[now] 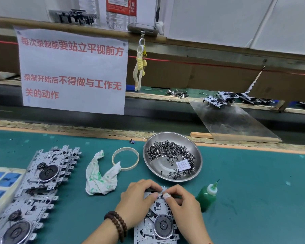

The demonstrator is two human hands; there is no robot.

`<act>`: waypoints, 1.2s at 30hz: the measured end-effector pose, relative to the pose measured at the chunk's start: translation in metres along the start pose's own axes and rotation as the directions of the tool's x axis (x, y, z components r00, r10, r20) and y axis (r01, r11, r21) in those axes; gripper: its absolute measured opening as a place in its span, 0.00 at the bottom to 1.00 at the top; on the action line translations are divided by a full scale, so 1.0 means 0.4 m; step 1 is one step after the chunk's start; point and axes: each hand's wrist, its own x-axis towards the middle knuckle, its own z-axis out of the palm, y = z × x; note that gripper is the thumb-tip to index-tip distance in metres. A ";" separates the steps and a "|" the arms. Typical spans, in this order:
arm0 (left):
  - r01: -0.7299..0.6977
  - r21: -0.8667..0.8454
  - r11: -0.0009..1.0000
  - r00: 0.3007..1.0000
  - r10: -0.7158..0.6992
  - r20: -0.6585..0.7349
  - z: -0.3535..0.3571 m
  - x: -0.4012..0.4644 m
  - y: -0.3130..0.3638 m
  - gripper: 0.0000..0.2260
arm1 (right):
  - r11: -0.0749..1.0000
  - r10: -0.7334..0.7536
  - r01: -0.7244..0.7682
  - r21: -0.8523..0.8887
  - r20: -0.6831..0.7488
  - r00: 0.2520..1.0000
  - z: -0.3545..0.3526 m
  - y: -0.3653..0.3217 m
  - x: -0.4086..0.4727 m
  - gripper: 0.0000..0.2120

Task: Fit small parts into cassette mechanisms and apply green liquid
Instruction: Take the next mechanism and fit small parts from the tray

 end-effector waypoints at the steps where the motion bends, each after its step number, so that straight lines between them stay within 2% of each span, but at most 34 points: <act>1: 0.016 0.014 1.000 1.000 -0.015 -0.019 0.008 0.001 0.006 0.09 | 1.000 -0.001 0.001 -0.003 0.002 1.000 0.000 0.000 0.000 0.08; 12: 0.059 -0.004 0.998 0.993 -0.059 -0.100 0.028 0.001 0.014 0.08 | 1.000 0.000 0.000 0.009 -0.005 1.000 0.008 0.004 0.004 0.09; 28: 0.083 0.007 0.997 0.990 -0.081 -0.116 0.036 0.001 0.009 0.08 | 0.987 0.033 -0.035 0.155 0.021 0.999 0.010 0.018 0.005 0.08; 36: 0.074 0.020 0.997 0.989 -0.071 -0.133 0.038 0.003 0.003 0.08 | 0.958 0.072 -0.074 0.276 0.018 0.997 0.019 0.020 0.000 0.11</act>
